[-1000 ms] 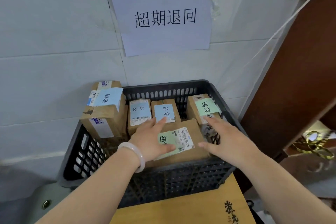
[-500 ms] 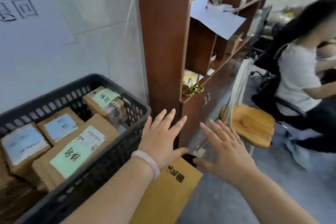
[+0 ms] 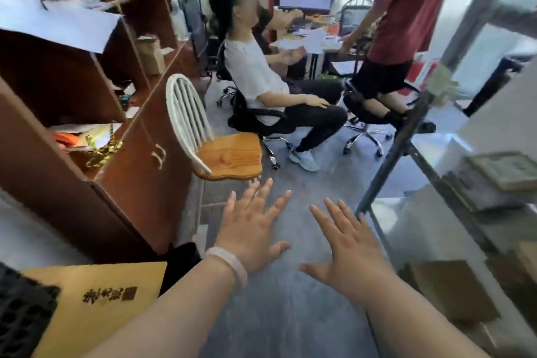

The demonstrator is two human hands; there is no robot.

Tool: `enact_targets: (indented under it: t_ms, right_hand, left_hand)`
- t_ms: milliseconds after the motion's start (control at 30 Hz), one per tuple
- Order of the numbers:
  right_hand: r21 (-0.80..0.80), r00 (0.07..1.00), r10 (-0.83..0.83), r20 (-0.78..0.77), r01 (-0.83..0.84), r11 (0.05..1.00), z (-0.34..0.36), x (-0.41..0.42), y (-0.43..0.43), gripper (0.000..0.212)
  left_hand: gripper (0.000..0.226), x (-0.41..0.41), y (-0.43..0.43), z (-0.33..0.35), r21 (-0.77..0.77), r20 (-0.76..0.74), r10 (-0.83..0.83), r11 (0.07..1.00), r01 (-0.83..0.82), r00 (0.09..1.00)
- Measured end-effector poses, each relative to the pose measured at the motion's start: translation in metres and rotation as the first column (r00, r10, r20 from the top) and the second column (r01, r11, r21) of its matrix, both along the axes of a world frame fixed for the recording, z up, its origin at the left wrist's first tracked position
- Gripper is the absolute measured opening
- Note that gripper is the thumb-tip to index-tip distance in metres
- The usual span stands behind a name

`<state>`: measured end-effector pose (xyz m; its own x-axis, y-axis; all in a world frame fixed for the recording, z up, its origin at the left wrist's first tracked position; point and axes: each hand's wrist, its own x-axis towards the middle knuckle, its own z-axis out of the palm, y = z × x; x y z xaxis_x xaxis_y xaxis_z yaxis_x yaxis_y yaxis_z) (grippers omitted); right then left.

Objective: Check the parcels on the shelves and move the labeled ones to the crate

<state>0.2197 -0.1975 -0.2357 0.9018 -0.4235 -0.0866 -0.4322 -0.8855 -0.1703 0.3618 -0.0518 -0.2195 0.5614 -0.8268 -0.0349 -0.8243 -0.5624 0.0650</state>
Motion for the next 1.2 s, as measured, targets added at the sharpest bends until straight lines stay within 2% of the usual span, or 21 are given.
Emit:
enact_targets:
  t_ms: [167, 300, 567, 767, 1000, 1100, 1200]
  right_hand:
    - [0.006, 0.966, -0.259, -0.013, 0.259, 0.966, -0.016, -0.110, -0.040, 0.103]
    - [0.042, 0.914, -0.404, -0.029, 0.405, 0.913, -0.031, -0.175, -0.043, 0.101]
    - [0.161, 0.752, -0.651, -0.103, 0.659, 0.735, -0.061, -0.252, -0.044, 0.099]
    - [0.222, 0.663, -0.724, -0.189, 0.747, 0.627, -0.098, -0.252, -0.051, 0.093]
    - [0.308, 0.574, -0.783, -0.239, 0.810, 0.500, -0.161, -0.197, -0.074, 0.091]
    - [0.317, 0.507, -0.819, -0.268, 0.850, 0.421, -0.187, -0.182, -0.091, 0.090]
    - [0.343, 0.412, -0.855, -0.313, 0.889, 0.303, -0.211, -0.174, -0.112, 0.088]
  left_hand:
    - [0.087, -0.079, -0.078, -0.019, 0.010, -0.002, -0.205, 0.979, 0.205, 0.979]
    - [0.085, -0.132, -0.119, -0.029, 0.029, -0.071, -0.369, 0.928, 0.371, 0.927]
    - [0.082, -0.192, -0.183, -0.068, 0.033, -0.184, -0.568, 0.812, 0.583, 0.802]
    - [0.080, -0.191, -0.218, -0.116, 0.079, -0.261, -0.631, 0.740, 0.668, 0.730]
    - [0.078, -0.153, -0.271, -0.174, 0.077, -0.280, -0.698, 0.668, 0.740, 0.659]
    - [0.078, -0.133, -0.294, -0.206, 0.064, -0.304, -0.707, 0.653, 0.755, 0.638]
    - [0.077, -0.118, -0.318, -0.238, 0.093, -0.321, -0.730, 0.609, 0.788, 0.603]
